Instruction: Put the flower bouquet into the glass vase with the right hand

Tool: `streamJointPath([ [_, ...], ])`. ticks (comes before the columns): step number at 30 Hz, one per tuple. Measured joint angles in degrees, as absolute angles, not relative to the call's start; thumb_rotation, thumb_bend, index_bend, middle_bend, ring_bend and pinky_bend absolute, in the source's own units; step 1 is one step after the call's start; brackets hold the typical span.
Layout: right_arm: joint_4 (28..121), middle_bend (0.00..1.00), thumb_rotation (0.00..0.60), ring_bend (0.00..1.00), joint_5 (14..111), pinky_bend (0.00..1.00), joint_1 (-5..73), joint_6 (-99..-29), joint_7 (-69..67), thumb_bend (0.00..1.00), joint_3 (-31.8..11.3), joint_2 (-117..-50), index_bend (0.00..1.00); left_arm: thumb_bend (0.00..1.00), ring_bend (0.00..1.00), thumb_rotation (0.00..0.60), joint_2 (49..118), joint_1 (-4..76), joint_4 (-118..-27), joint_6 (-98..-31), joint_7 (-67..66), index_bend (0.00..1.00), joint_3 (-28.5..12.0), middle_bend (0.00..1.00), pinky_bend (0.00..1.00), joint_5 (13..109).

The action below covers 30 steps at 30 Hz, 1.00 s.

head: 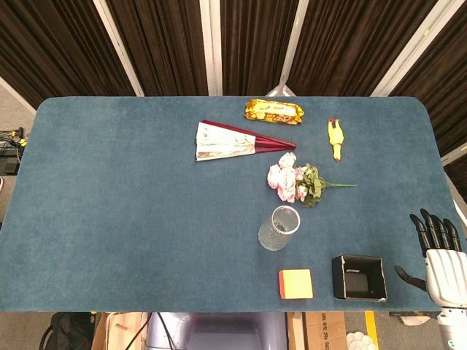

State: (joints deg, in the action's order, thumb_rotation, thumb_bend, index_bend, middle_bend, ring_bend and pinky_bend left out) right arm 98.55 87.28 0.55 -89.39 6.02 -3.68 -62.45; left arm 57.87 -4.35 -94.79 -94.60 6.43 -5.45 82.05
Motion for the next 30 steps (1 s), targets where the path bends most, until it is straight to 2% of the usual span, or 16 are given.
streamJointPath([
  [21, 99.44, 0.02, 0.6, 0.01, 87.12, 0.0, 0.81, -87.91, 4.65, 0.04, -3.15, -61.8, 0.11, 0.24, 0.0, 0.6, 58.35, -4.33, -94.6, -95.02, 5.82, 0.03, -5.64, 0.0, 0.02, 82.34],
  [30, 99.72, 0.02, 0.6, 0.01, 86.61, 0.0, 2.15, -84.57, 1.12, 0.04, -2.91, -61.79, 0.11, 0.24, 0.0, 0.6, 58.26, -5.24, -94.81, -96.77, 6.14, 0.03, -5.43, 0.0, 0.02, 82.96],
])
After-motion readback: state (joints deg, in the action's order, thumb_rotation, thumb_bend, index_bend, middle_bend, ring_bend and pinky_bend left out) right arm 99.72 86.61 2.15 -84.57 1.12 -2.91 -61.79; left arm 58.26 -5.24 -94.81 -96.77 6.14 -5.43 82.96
